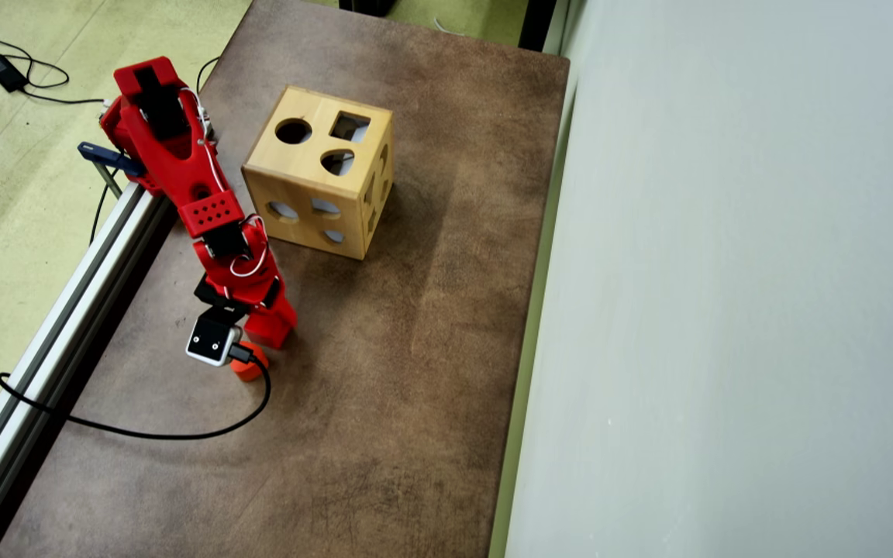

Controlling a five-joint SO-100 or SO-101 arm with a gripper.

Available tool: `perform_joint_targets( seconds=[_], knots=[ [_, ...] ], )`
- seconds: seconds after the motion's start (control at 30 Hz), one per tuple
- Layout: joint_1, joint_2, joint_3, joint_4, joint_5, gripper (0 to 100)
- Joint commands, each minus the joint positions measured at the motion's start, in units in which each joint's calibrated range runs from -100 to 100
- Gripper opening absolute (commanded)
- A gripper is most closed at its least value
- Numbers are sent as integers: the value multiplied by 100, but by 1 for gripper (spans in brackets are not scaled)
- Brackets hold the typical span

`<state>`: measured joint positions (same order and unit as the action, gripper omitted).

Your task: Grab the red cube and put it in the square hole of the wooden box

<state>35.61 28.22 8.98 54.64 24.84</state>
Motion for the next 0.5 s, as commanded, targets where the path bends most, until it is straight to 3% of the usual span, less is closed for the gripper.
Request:
perform_joint_targets(
  seconds=[0.0, 0.47],
  knots=[
    [35, -168, -245, -72, -98, 1],
    [5, -924, -245, 8, -215, 2]
  ],
)
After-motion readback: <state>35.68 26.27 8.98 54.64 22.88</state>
